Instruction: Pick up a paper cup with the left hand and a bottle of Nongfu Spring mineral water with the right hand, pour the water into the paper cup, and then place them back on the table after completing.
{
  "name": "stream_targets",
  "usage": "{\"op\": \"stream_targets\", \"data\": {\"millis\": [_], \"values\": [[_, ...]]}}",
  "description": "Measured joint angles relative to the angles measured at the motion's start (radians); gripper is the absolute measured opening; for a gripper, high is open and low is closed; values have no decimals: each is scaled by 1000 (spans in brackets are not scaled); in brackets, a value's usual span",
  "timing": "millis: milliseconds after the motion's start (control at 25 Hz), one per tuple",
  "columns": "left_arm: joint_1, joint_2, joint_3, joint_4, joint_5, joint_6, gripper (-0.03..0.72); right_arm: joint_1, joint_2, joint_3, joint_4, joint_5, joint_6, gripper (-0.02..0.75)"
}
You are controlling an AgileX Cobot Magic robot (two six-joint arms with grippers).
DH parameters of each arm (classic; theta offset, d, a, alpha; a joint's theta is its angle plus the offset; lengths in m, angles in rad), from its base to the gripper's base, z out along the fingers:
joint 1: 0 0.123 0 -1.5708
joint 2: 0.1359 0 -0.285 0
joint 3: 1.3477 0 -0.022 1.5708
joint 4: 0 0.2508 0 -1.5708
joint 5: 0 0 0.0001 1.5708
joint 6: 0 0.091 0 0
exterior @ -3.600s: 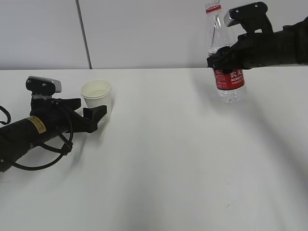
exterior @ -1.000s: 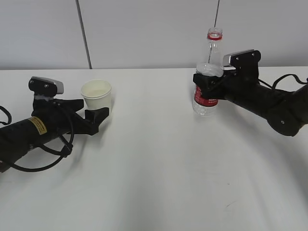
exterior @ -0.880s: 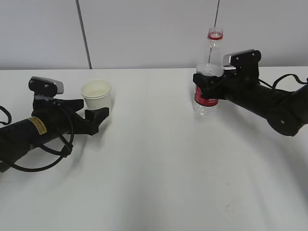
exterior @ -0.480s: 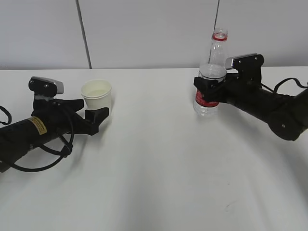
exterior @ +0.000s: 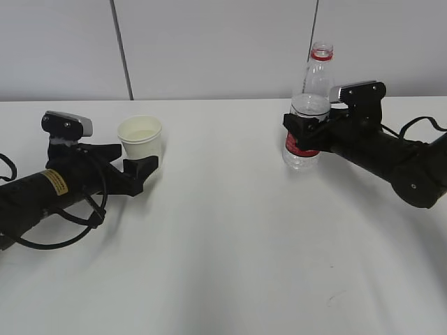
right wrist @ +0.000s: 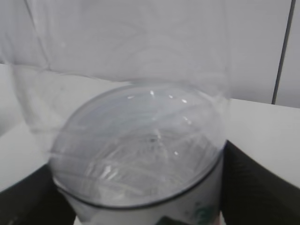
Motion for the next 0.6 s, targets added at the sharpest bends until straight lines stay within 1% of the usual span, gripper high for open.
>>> {"op": "stream_targets", "data": {"millis": [240, 400, 600], "values": [[0, 0, 0, 0, 0, 0, 564, 0, -2, 0, 0, 0, -2, 589], [0, 0, 0, 0, 0, 0, 564, 0, -2, 1, 0, 8, -2, 608], [0, 0, 0, 0, 0, 0, 564, 0, -25, 37, 0, 18, -2, 610]]}}
